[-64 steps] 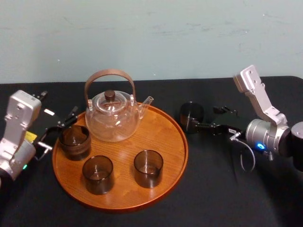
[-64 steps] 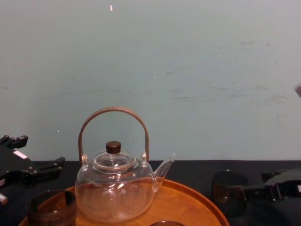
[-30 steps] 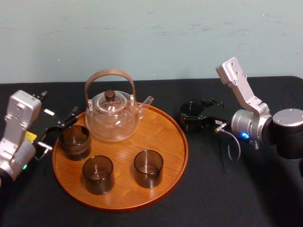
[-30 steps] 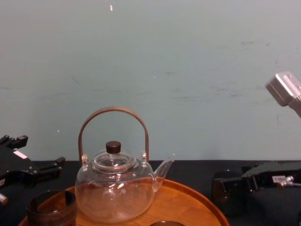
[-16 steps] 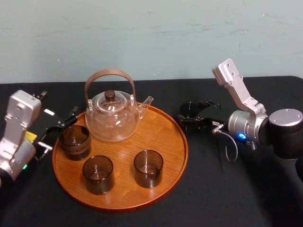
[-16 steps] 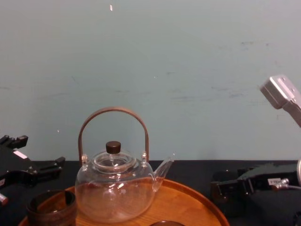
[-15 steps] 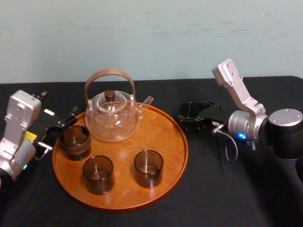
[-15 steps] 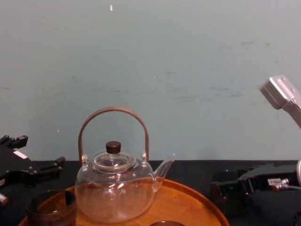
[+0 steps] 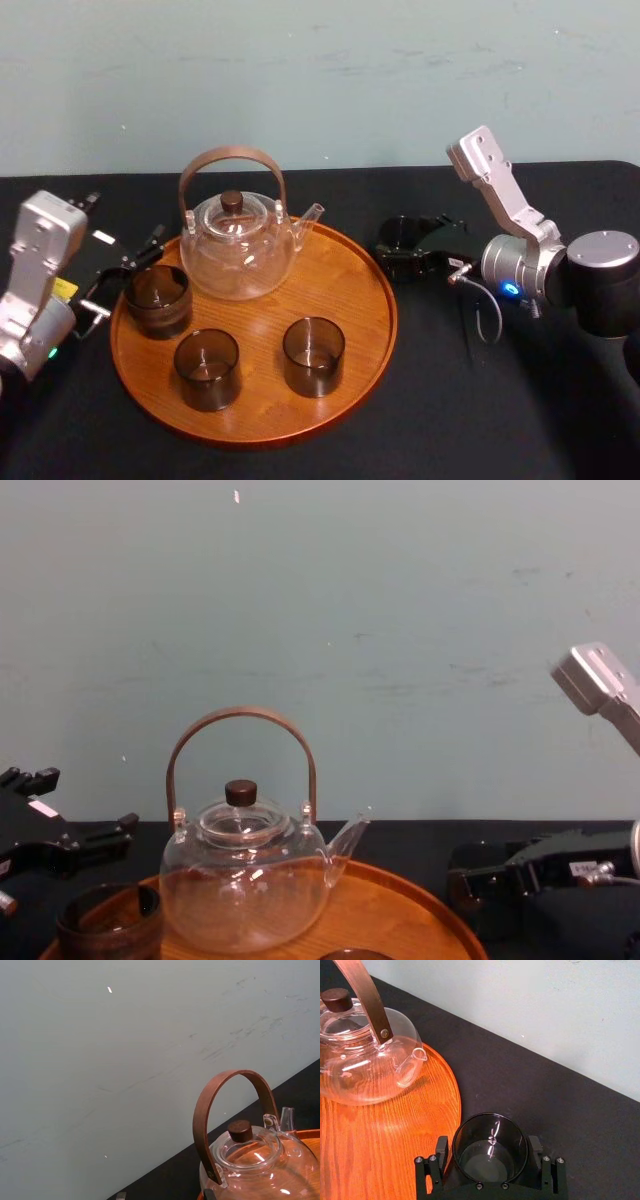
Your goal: Pick up the glass from the table and place it on the tray.
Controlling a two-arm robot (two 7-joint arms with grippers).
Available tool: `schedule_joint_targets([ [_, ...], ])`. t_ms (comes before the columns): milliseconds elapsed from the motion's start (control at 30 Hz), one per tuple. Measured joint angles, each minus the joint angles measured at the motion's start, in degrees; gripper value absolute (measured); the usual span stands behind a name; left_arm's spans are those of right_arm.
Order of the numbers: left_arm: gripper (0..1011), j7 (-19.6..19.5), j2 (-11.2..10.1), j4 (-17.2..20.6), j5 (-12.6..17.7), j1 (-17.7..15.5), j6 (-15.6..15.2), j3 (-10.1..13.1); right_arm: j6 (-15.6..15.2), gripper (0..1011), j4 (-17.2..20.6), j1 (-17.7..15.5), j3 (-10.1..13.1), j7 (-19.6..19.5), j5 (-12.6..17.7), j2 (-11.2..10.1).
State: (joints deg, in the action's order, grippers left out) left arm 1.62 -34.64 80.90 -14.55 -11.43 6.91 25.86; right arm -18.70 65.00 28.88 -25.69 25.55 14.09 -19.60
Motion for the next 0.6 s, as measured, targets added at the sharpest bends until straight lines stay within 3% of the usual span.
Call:
schedule_joint_targets([
  [233,1001,0.0,0.0,0.0,0.0,0.0,0.0,0.0,0.0,901,0.0,0.0,0.0,0.0,0.1,0.0],
  [600,1001,0.0,0.0,0.0,0.0,0.0,0.0,0.0,0.0,900,0.0,-0.1,0.1,0.0,0.2,-0.1],
])
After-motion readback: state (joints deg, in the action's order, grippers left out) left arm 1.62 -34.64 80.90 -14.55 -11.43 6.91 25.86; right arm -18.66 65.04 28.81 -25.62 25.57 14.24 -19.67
